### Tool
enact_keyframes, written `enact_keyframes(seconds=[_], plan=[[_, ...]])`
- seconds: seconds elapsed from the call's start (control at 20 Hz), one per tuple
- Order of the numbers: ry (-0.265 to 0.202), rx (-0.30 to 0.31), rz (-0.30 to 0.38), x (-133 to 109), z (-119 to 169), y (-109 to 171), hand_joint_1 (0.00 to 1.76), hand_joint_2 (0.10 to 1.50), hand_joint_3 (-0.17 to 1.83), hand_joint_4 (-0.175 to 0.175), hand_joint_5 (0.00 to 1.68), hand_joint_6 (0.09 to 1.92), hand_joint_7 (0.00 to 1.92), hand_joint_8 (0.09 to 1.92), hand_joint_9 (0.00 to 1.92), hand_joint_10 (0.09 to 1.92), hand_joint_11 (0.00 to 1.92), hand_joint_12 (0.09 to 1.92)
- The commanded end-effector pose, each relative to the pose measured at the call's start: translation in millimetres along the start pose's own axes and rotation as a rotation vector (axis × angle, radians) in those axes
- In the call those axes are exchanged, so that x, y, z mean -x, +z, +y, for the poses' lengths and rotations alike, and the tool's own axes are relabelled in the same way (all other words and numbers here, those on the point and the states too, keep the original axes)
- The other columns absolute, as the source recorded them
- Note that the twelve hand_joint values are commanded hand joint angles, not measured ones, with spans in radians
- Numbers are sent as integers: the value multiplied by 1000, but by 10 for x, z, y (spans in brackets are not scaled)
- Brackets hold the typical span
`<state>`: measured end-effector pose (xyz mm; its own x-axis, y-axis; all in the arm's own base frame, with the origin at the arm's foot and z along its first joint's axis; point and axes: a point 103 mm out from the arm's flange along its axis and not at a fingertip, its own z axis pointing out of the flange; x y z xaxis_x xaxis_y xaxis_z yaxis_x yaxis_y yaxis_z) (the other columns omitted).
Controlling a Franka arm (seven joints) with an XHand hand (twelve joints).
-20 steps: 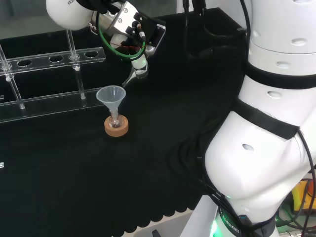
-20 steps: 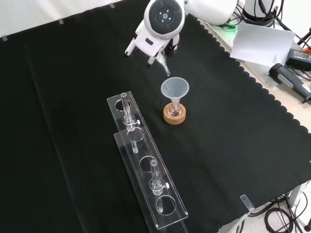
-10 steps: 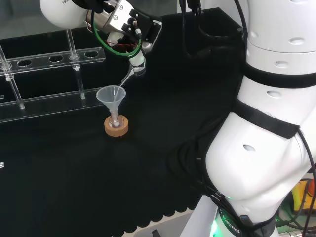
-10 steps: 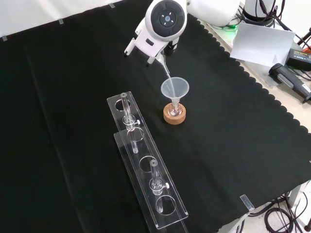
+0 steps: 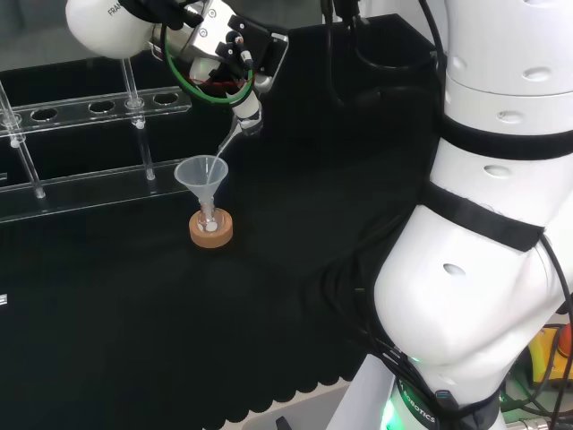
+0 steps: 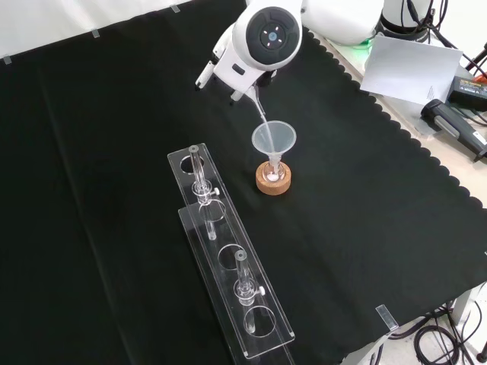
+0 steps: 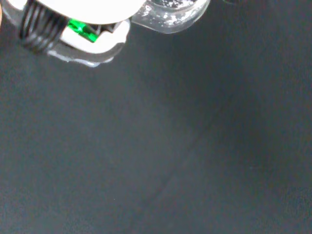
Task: Pour all the NaCl from the weighing funnel into the round-bottom flask.
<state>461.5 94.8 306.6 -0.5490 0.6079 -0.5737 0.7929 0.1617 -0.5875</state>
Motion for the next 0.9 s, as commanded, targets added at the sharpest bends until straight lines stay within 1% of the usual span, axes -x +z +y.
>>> enact_keyframes(seconds=[0.05,0.35,0.6,0.9], plan=[[-6,-4,-24,4,-15,-37,1118,573,821,175,1272,744,1682,302,1459,350,243,1487],[-7,-10,-54,25,-19,-96,1118,571,823,175,1272,744,1684,300,1459,349,244,1487],[-4,-18,-92,26,-24,-156,1118,570,826,175,1272,745,1686,297,1460,349,244,1487],[-8,-26,-115,14,-14,-202,1119,569,828,175,1272,746,1689,295,1461,348,245,1487]])
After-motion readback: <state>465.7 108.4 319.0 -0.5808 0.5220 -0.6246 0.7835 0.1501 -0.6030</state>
